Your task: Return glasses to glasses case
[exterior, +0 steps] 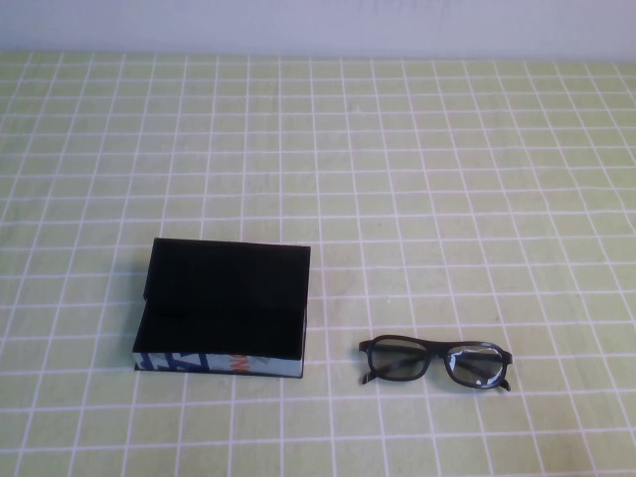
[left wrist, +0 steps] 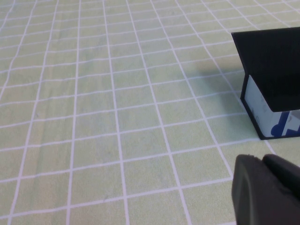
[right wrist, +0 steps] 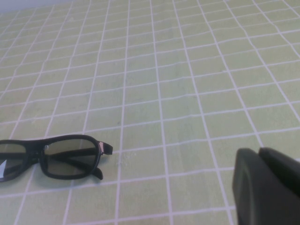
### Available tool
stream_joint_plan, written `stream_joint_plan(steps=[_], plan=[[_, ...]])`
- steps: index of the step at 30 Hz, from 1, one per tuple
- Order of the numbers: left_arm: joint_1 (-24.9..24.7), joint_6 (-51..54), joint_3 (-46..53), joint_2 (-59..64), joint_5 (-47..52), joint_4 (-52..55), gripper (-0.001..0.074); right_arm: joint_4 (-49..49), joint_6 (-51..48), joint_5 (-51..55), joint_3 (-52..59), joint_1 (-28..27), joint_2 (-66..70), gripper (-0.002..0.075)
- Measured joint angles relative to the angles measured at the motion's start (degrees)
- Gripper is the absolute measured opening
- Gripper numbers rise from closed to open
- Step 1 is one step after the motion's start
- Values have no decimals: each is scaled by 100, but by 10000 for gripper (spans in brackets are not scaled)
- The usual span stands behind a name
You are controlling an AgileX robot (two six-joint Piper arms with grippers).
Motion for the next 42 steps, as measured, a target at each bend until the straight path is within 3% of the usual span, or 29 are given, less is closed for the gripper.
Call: stream_joint_plan(steps=[24, 32, 42], plan=[[0, 0, 0, 0, 0, 0, -2, 78, 0, -41, 0, 0, 0, -11], [0, 0, 0, 0, 0, 0, -2, 2316, 0, -617, 0, 0, 0, -11], [0, 0, 0, 0, 0, 0, -2, 3629, 8, -884, 0, 0, 0, -11]])
